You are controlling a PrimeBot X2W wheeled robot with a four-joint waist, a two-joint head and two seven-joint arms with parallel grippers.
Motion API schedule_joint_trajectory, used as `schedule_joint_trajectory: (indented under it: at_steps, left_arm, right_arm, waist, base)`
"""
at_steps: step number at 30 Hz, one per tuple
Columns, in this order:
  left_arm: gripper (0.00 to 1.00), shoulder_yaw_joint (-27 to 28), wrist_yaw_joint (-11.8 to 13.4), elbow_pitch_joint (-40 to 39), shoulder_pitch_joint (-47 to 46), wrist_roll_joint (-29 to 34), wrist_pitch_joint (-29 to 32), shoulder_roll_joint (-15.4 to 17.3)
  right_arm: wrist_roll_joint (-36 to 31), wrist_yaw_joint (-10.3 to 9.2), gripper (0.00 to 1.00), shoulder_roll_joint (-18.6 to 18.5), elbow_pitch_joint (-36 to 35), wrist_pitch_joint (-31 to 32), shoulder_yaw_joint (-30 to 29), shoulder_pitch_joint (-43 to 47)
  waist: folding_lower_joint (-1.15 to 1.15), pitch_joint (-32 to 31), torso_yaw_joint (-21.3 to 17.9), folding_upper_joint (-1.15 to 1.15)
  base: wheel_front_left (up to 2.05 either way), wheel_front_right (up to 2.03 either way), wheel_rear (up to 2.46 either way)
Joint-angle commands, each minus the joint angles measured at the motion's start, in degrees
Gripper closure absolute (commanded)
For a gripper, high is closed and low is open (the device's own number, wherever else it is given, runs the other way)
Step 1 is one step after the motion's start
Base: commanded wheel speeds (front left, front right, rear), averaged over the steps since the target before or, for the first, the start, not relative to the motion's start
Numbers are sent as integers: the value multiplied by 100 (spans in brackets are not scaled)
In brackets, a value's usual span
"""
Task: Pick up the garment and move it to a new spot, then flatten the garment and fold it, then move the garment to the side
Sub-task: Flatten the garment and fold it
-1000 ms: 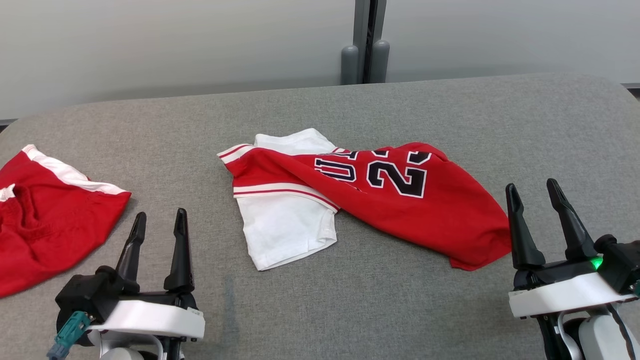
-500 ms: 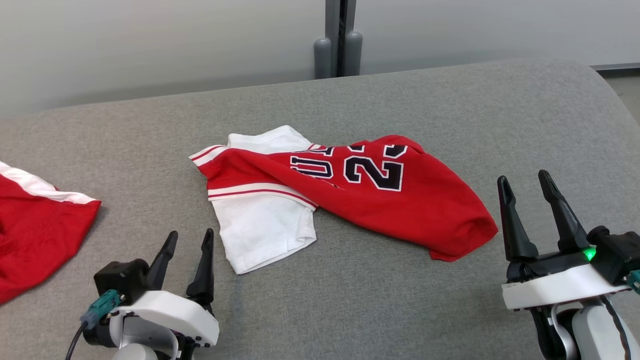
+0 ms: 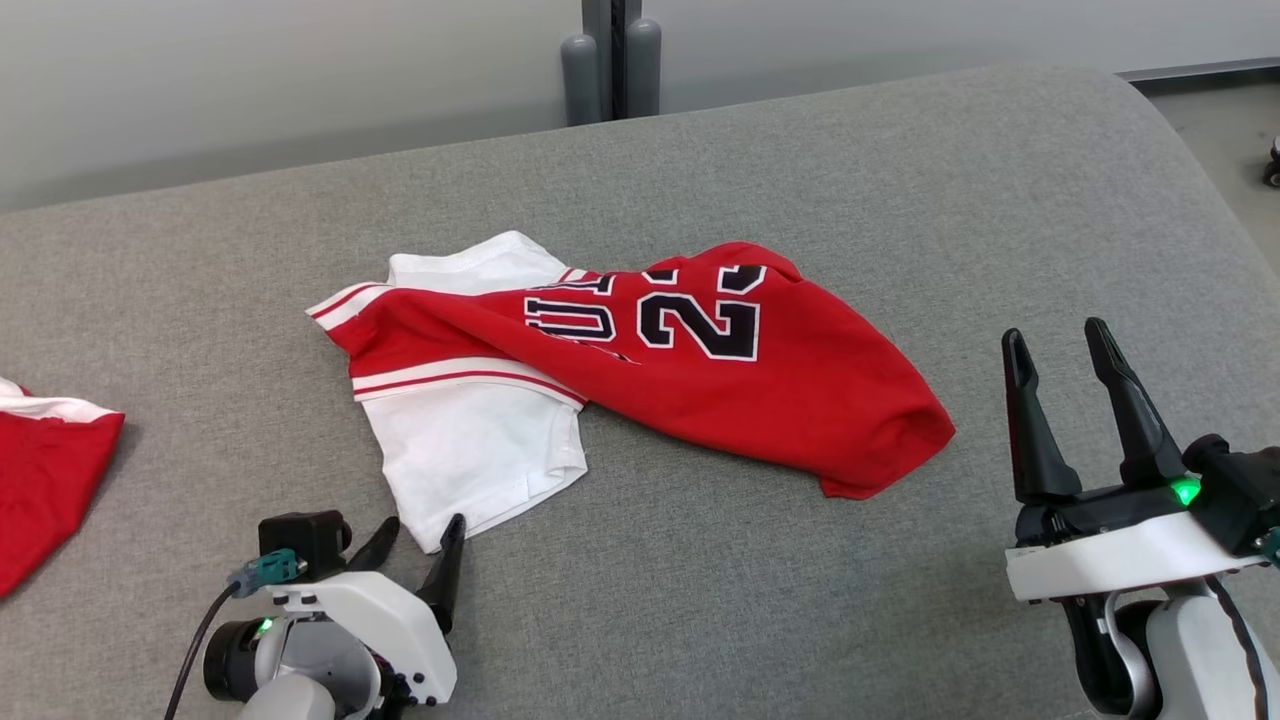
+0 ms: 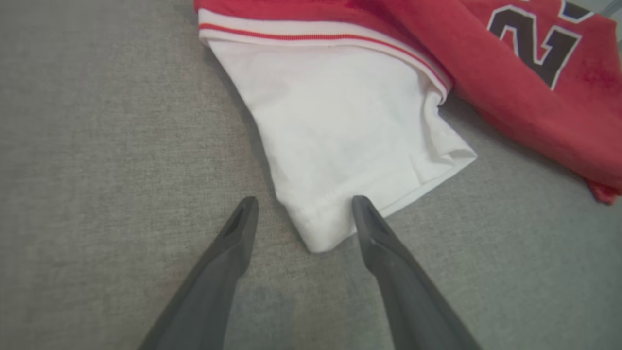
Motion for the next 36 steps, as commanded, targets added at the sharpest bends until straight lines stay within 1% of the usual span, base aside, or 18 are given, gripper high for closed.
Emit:
schedule_joint_trajectory:
  at_steps: [1,3,4,5,6,7,8,9,15,20,27,28,31,36]
  left_arm:
    - [0,-32,-54,59,-118,-15,62,28]
    - [0,-54,-71,100,-137,-42,82,16]
    - [16,-68,-80,105,-148,-42,97,17]
    - [31,-80,-85,102,-150,-42,108,14]
    - [53,-90,-90,90,-149,-45,117,10]
    - [66,-102,-87,67,-137,-48,126,8]
    - [84,-113,-84,48,-126,-47,131,13]
    - [100,-118,-87,26,-121,-50,145,17]
    - [100,-155,-107,-259,-96,-77,126,27]
    - [100,-143,-96,-717,90,-175,281,83]
    - [100,-64,101,-1447,574,-318,685,376]
    - [100,-20,174,-1661,754,-349,830,496]
    - [100,1,246,-1878,921,-397,974,585]
    - [100,133,448,-2290,1304,-508,1200,776]
  right_arm:
    - [18,-1,0,-8,-22,-31,-1,-56]
    - [8,-1,0,-1,-29,-31,-6,-62]
    - [1,-1,0,1,-30,-32,-17,-61]
    - [-4,-1,0,0,-27,-32,-31,-59]
    - [-8,-1,0,-1,-25,-32,-43,-56]
    - [-15,-1,0,1,-24,-32,-51,-50]
    - [-25,-1,0,5,-22,-32,-56,-42]
    - [-30,-1,0,10,-19,-32,-61,-34]
    - [-35,-1,0,9,-13,-32,-86,6]
    - [-39,-1,0,-47,8,-32,-122,91]
    - [-46,-1,0,-135,67,-32,-116,108]
    - [-40,-1,0,-156,93,-32,-127,115]
    - [-30,-1,0,-178,111,-32,-141,125]
    - [-19,-1,0,-212,146,-32,-137,140]
  waist:
    - [0,11,-13,0]
    - [0,20,-16,0]
    - [0,18,-13,0]
    - [0,15,-6,0]
    - [0,11,3,0]
    - [0,8,15,0]
    - [0,4,28,0]
    - [0,-1,43,0]
    - [0,-56,193,0]
    - [0,-119,454,0]
    - [0,-187,863,0]
    - [0,-205,963,0]
    - [0,-222,1048,0]
    - [0,-262,1177,0]
  base:
    - [0,0,0]
    - [0,0,0]
    - [0,0,0]
    - [0,0,0]
    - [0,0,0]
    - [0,0,0]
    - [0,0,0]
    - [0,0,0]
    - [0,0,0]
    - [0,0,0]
    - [0,0,0]
    - [0,0,0]
    - [0,0,0]
    - [0,0,0]
